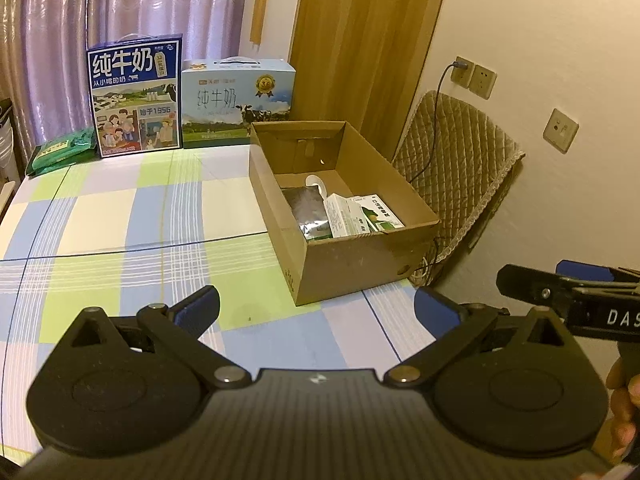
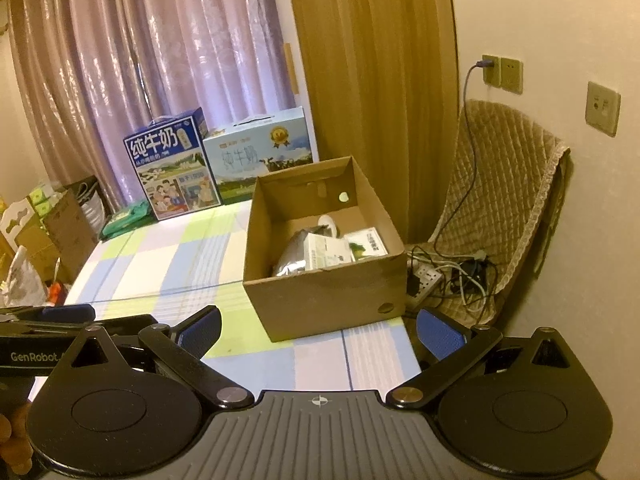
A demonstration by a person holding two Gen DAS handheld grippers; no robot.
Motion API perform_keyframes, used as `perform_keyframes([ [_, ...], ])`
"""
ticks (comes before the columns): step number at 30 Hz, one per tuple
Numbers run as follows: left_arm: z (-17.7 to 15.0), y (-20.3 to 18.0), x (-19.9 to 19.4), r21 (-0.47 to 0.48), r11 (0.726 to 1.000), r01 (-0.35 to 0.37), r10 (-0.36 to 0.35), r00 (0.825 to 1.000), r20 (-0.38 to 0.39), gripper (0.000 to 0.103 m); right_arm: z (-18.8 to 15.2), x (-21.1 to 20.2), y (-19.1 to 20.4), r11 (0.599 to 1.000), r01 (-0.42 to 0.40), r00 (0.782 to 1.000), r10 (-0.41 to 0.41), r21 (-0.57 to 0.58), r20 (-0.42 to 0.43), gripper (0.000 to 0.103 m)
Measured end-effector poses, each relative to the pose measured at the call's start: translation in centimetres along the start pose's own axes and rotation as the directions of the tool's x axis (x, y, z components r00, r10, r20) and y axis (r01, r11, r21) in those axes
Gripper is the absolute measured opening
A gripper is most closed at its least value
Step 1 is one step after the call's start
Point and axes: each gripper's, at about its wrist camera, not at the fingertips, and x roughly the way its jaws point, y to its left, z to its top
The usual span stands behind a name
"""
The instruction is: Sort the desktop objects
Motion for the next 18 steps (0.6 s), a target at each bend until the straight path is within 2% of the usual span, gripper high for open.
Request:
perform_keyframes([
  [18,0.14,-0.55,0.41,0.008,1.000,-0.002,0.002,1.000,-0.002,0.102,0.15,0.18,-0.01,1.000,-0.002,1.000,0.002,0.006,0.001,0.101],
])
